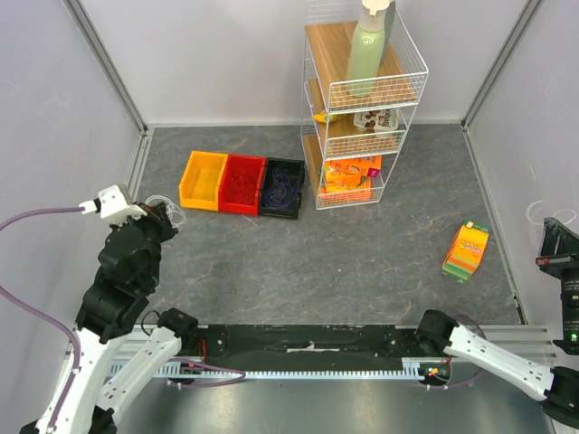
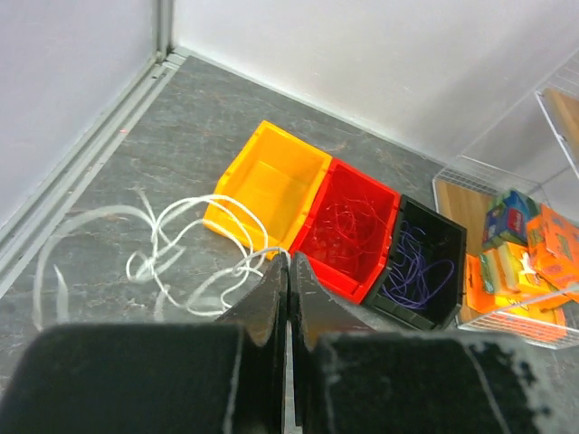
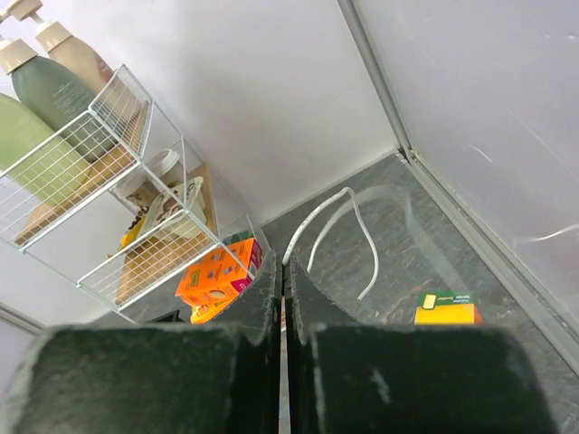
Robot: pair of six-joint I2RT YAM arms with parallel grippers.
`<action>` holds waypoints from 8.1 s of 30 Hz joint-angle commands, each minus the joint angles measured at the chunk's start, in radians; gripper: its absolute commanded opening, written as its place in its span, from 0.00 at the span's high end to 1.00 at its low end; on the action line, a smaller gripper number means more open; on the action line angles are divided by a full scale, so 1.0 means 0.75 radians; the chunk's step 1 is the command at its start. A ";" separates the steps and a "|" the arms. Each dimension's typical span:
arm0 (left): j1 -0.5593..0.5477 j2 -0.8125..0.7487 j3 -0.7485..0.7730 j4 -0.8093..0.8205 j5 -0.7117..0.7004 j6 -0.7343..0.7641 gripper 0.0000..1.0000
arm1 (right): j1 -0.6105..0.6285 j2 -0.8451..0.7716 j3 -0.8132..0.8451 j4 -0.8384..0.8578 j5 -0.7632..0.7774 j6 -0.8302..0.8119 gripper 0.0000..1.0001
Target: Untangle the cables
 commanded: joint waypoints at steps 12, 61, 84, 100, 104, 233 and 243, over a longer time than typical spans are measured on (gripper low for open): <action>-0.002 -0.005 -0.320 0.327 1.121 -0.112 0.98 | 0.013 0.450 -0.266 0.314 -0.628 0.172 1.00; -0.327 0.384 -0.385 0.861 1.365 0.076 0.36 | 0.013 0.880 -0.258 0.613 -1.422 0.356 1.00; -0.307 0.594 -0.131 0.541 0.701 -0.089 0.98 | 0.013 0.919 -0.252 0.441 -1.290 0.342 0.36; 0.583 0.961 0.240 0.241 0.698 -0.466 0.98 | 0.015 0.811 -0.307 0.361 -1.218 0.325 0.32; 0.706 1.150 0.297 0.358 0.925 -0.552 0.98 | 0.011 0.741 -0.323 0.328 -1.185 0.340 0.32; -0.098 0.671 -0.707 1.393 1.801 -0.439 0.20 | 0.008 0.960 -0.078 0.662 -1.594 0.405 1.00; -0.112 0.853 -0.609 1.522 1.784 -0.529 0.39 | 0.006 0.956 -0.072 0.670 -1.619 0.420 1.00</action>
